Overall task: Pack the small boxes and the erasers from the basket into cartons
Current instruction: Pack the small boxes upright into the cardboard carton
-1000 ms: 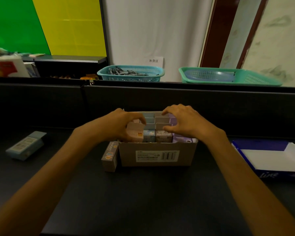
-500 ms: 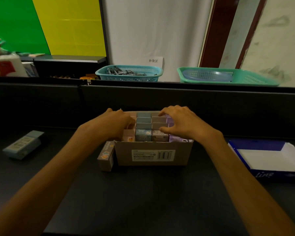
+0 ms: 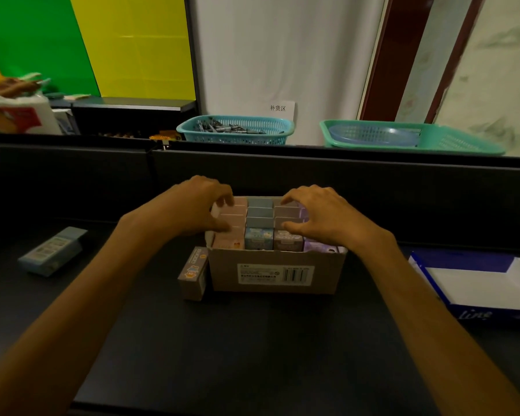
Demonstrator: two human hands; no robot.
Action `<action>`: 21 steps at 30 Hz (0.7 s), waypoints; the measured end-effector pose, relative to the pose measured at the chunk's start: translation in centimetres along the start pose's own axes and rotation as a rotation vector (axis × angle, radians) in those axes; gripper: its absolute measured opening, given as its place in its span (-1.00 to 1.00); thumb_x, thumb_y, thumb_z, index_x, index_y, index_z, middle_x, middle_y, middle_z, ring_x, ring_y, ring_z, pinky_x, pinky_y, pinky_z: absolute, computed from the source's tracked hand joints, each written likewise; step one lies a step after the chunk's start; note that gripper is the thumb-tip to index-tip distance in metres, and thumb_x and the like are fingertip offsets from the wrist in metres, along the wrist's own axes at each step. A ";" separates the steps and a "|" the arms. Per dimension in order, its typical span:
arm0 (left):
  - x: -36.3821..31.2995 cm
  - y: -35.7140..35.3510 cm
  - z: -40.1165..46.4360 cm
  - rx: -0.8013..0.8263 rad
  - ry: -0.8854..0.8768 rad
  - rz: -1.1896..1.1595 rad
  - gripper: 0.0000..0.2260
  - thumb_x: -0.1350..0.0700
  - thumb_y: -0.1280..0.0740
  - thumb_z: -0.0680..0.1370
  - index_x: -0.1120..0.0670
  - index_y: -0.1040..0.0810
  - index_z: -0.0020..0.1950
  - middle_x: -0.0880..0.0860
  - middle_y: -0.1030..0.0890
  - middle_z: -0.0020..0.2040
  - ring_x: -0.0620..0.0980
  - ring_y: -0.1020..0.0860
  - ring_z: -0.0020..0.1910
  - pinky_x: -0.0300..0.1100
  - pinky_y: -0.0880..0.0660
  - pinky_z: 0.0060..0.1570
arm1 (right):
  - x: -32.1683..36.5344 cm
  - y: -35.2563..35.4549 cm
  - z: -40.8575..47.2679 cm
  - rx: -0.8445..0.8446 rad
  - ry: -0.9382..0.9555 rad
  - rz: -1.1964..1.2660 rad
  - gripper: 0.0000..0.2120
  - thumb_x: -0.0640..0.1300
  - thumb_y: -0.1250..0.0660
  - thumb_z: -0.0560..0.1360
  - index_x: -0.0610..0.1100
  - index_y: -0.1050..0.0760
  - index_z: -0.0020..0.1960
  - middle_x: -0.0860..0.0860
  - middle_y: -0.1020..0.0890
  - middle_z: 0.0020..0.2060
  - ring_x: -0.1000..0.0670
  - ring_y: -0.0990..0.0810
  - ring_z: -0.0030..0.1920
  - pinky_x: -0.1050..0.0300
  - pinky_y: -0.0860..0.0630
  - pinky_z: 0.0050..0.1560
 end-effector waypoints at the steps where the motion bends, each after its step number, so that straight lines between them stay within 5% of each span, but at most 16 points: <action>1: 0.3 0.7 -0.2 -0.033 0.004 -0.002 -0.58 -0.08 -0.41 0.43 -0.09 -0.40 0.24 -0.04 -0.46 0.17 -0.09 -0.41 0.12 -0.09 -0.44 0.13 | 0.2 0.1 0.1 -0.004 0.006 -0.003 -0.55 0.09 -0.33 0.50 0.03 -0.36 0.34 0.03 -0.49 0.23 0.01 -0.40 0.22 0.04 -0.27 0.29; 21: 15.0 0.1 -6.8 -0.049 0.206 0.082 -0.46 -0.06 -0.38 0.47 -0.09 -0.25 0.40 0.00 -0.42 0.28 -0.01 -0.43 0.22 -0.08 -0.45 0.10 | 11.8 -0.4 5.1 -0.084 0.047 -0.058 -0.51 0.08 -0.30 0.53 0.02 -0.31 0.41 0.01 -0.43 0.33 -0.01 -0.34 0.34 0.04 -0.26 0.33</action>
Point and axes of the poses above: each hand's wrist, its own z-axis towards the middle knuckle, its own y-axis out of the back of the hand, x = y × z, the point moved 8 cm from there along z, towards the middle knuckle
